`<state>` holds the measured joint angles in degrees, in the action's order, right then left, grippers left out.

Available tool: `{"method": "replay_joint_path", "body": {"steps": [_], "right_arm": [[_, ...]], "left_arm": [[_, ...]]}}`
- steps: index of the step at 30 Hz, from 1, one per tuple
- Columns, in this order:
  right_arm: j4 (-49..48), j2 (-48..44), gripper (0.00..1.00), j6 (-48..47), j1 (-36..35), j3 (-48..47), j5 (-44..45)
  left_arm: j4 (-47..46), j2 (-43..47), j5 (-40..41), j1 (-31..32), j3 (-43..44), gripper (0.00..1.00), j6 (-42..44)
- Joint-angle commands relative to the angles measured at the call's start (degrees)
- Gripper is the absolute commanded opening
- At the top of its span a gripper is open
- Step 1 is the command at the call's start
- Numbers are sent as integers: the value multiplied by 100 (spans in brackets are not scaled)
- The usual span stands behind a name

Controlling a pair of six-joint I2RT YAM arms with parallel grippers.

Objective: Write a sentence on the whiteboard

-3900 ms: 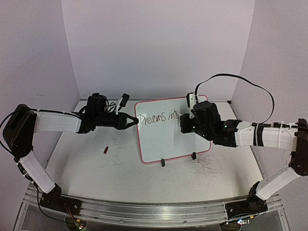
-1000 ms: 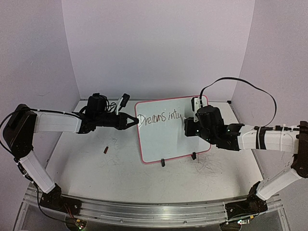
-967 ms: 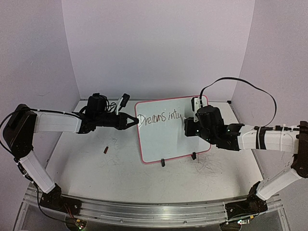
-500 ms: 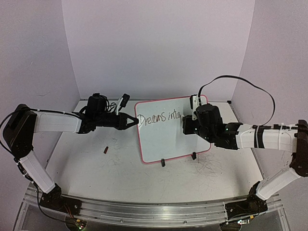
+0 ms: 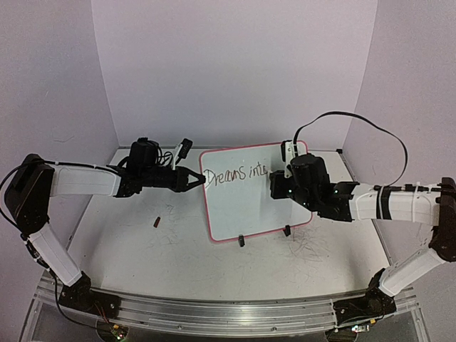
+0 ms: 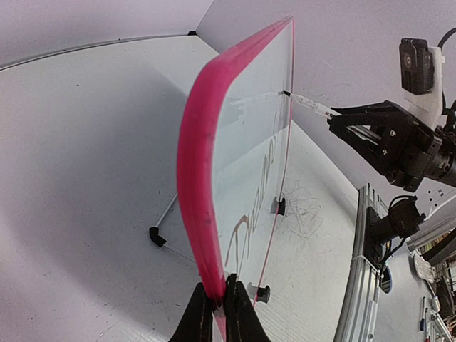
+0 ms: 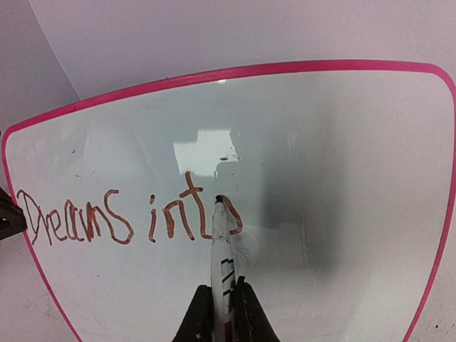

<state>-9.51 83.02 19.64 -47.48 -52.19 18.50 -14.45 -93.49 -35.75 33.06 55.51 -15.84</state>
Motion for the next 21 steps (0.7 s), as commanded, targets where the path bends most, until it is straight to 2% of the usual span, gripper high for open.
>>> {"method": "replay_joint_path", "body": {"steps": [1,8,12,21], "right_arm": [[190,-90,0,67,59,130,-30],[238,-935,0,-77,61,321,-98],[145,-1516,0,-358,83,685,274],[139,-1842,0,-692,139,779,262]], "left_arm": [[214,63,-154,192,177,0,367],[224,79,-102,194,159,0,387],[246,80,-73,203,150,0,408],[396,79,17,231,200,0,524]]}}
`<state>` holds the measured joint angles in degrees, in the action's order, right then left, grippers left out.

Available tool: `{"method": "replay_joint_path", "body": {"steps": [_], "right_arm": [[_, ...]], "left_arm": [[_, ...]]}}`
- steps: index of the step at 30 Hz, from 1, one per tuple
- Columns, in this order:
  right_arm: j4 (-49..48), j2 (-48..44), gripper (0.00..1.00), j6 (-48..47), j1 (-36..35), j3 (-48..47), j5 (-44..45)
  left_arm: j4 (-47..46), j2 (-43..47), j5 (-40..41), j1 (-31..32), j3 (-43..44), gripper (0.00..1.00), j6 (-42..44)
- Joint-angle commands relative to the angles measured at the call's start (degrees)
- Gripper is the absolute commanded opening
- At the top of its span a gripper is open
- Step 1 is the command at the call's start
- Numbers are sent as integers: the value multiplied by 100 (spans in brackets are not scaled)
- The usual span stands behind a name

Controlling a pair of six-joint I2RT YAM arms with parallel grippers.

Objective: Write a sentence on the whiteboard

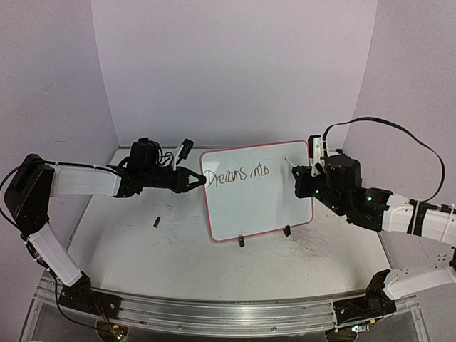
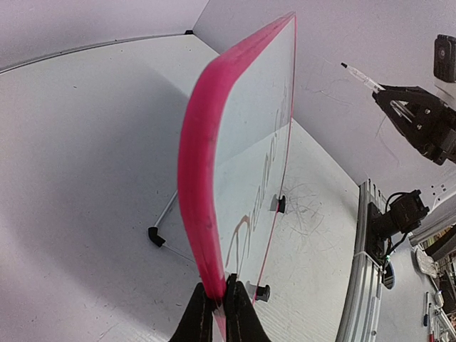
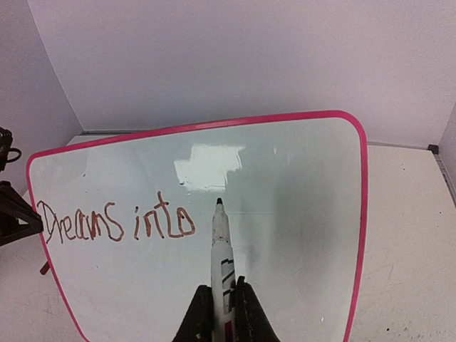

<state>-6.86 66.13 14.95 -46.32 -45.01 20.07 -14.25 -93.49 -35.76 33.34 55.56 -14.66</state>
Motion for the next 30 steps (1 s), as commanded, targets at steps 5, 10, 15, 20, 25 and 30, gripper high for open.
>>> {"method": "replay_joint_path", "body": {"steps": [5,10,15,20,25,30], "right_arm": [[-115,-121,0,-417,19,40,-211],[-97,27,0,-577,20,-29,-577],[-123,113,0,-489,20,-42,-466],[-149,236,0,-406,21,-49,-402],[-123,518,0,-376,21,-175,-407],[-123,567,0,-362,31,-179,-395]], "left_arm": [[532,89,110,264,252,2,503],[553,63,125,287,268,2,522],[563,74,164,289,277,0,524],[572,75,185,296,287,0,517],[572,61,187,296,292,0,499],[570,63,211,296,292,0,499]]}}
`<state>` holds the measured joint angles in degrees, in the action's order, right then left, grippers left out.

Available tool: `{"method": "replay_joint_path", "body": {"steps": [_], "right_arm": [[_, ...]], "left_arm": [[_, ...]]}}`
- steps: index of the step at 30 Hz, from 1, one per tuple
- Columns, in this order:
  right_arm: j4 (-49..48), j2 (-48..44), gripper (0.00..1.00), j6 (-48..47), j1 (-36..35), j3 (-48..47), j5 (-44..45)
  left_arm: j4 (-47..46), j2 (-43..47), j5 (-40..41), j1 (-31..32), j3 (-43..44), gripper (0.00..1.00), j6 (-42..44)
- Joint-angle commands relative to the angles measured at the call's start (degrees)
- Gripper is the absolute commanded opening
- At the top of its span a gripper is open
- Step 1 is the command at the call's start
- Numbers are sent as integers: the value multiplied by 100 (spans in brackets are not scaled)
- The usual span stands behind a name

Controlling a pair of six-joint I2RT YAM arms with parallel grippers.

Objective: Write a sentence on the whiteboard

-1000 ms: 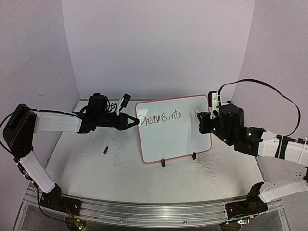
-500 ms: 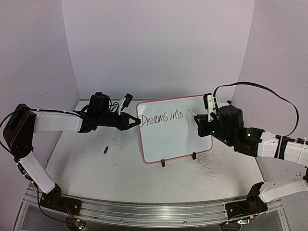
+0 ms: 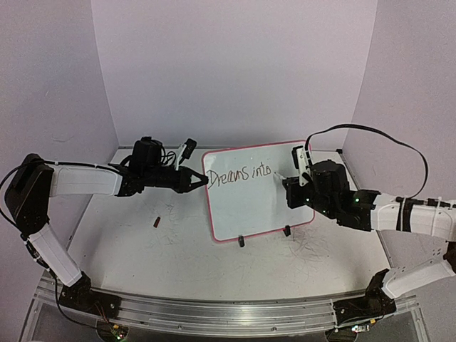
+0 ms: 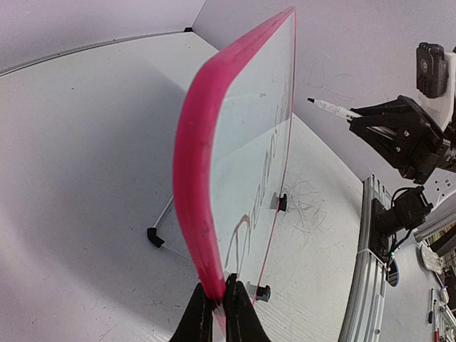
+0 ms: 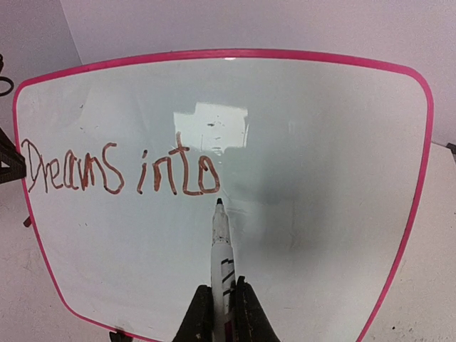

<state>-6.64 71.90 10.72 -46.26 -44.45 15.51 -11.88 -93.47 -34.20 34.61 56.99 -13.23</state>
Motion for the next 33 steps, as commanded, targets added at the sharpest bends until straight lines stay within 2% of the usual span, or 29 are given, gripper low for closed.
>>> {"method": "replay_joint_path", "body": {"steps": [1,14,33], "right_arm": [[-144,-17,0,55,37,-231,60],[-178,-138,0,-425,74,-198,-90],[-317,76,0,-664,275,-313,-180]], "left_arm": [[335,58,61,171,146,0,357],[344,62,47,169,153,0,353],[342,38,34,169,164,0,348]]}}
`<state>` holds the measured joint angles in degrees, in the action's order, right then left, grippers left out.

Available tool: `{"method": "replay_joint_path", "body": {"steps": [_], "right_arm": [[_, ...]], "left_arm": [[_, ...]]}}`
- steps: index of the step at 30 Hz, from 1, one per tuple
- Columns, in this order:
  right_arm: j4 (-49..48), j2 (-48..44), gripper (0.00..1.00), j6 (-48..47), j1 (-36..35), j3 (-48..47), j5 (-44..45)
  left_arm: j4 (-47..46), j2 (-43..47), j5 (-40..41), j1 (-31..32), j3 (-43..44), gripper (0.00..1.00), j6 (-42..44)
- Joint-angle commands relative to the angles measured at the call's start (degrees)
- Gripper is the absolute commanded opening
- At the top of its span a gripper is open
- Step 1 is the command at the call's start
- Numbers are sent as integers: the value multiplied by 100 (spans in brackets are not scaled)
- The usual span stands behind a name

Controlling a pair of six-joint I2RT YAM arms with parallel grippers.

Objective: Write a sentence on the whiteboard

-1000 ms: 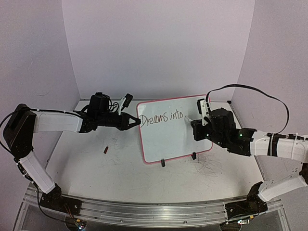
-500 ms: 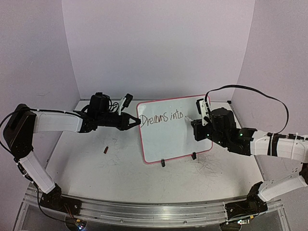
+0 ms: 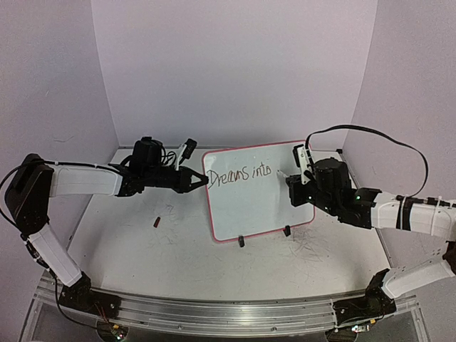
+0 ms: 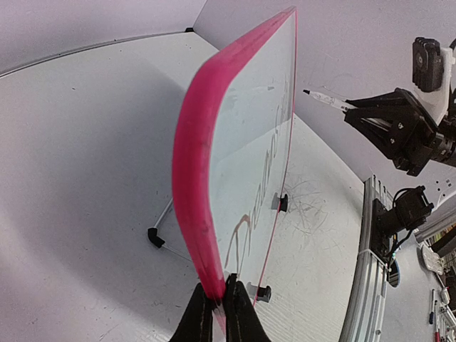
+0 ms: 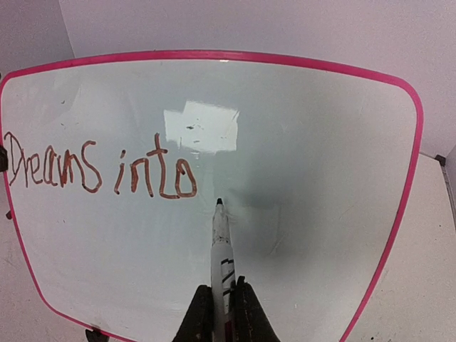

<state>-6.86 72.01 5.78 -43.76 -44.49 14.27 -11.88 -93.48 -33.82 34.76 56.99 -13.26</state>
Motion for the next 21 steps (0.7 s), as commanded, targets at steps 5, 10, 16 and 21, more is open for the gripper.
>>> {"method": "replay_joint_path", "body": {"steps": [5,10,16,21], "right_arm": [[-397,151,0,-156,26,-370,51],[-509,244,0,-112,58,-455,126],[-513,426,0,-68,120,-570,156],[-513,437,0,-34,184,-587,159]], "left_arm": [[344,40,-3,154,157,0,350],[343,26,-3,154,167,0,350],[343,45,21,162,161,0,359],[344,40,13,162,158,0,359]]}}
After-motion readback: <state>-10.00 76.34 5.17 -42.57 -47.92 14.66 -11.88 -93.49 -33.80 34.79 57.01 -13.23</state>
